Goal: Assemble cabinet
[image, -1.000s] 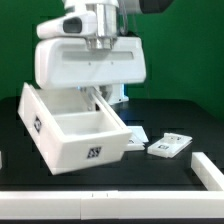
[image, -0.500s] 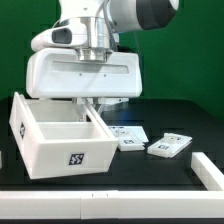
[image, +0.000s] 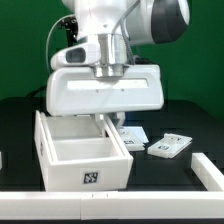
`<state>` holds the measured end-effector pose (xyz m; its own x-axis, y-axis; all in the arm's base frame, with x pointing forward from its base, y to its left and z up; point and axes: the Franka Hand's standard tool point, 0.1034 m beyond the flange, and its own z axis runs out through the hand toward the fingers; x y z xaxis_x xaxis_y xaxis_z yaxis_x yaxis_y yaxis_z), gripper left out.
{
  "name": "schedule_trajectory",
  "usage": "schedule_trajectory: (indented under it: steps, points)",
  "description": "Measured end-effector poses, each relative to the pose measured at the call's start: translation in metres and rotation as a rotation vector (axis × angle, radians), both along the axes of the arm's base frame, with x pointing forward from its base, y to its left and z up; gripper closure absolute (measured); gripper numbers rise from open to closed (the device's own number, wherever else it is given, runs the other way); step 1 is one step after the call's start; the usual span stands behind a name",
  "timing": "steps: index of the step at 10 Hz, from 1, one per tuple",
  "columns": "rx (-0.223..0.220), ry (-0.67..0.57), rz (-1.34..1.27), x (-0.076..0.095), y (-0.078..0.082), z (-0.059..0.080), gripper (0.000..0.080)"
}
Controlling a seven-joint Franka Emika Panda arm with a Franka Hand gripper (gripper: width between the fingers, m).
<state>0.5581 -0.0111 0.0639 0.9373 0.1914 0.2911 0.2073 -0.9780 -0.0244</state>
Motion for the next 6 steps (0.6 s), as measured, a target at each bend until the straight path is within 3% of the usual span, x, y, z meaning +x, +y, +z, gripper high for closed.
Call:
schedule_trajectory:
  steps: [1,4,5,6]
  points:
    - [0.015,-0.006,-0.05,0.003,0.007,0.0,0.0767]
    - [0.012,0.003,-0.045,0.0,0.005,-0.002,0.0767]
    - [0.03,0.011,-0.096,-0.002,0.01,-0.005,0.0767]
    - [0.058,0.028,-0.154,-0.005,0.03,-0.012,0.0767]
